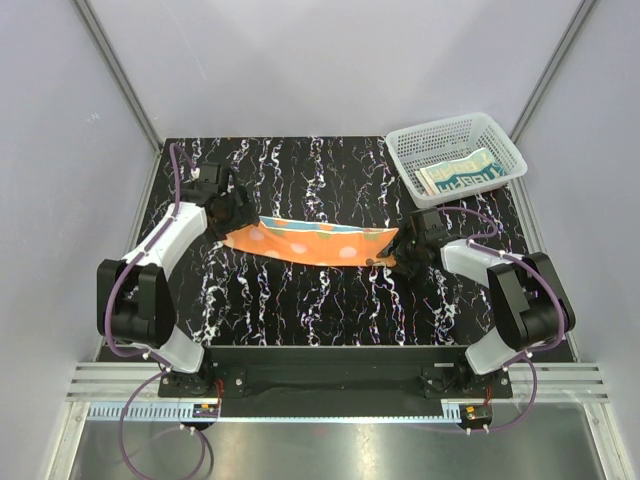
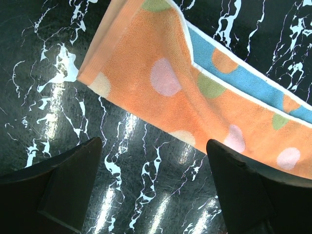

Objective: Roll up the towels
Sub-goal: Fold the towel

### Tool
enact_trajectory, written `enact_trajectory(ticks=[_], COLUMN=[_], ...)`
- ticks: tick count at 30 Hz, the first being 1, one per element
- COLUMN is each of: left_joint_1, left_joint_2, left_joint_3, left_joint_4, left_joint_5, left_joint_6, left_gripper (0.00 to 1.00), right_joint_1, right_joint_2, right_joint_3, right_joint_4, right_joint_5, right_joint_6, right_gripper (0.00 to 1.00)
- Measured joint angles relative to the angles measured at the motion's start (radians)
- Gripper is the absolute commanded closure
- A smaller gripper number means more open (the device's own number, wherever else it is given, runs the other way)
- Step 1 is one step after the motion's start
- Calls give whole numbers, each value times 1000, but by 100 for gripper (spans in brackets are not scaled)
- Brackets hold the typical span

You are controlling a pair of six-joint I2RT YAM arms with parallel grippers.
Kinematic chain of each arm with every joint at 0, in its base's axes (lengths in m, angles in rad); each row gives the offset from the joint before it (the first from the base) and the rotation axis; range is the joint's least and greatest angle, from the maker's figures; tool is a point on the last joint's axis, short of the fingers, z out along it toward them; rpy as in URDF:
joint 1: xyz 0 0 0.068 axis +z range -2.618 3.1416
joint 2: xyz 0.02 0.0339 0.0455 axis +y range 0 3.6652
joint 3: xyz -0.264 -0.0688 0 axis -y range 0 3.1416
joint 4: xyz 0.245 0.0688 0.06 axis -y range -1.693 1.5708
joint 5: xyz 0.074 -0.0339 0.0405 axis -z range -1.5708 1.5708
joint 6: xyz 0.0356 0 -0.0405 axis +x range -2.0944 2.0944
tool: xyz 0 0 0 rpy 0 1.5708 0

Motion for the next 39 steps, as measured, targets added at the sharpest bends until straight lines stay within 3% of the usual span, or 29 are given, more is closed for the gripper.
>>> enact_trajectory(ticks=[3, 6, 7, 11, 23, 39], left_joint_1=[0, -3, -5, -20, -36, -36], left_joint_2=[0, 0, 0, -1, -72, 80], left_joint_3=[0, -1, -4, -23, -172, -239], left_joint_4=[0, 1, 4, 6, 2, 135], left_joint_5=[3, 5, 5, 5, -48, -43], left_joint_6=[4, 4, 3, 3, -44, -127], left_gripper=[7, 7, 7, 7, 7, 12], right_joint_1=[-2, -6, -10, -13, -30, -31], right_joint_2=[2, 2, 1, -2, -126, -193], right_joint_3=[-9, -23, -27, -30, 2, 156], right_joint_4=[17, 27, 26, 8, -244, -473], right_joint_5=[6, 26, 34, 79, 251, 386], right_joint_6=[14, 24, 27, 20, -105, -265], right_gripper=[47, 64, 74, 86, 94, 97])
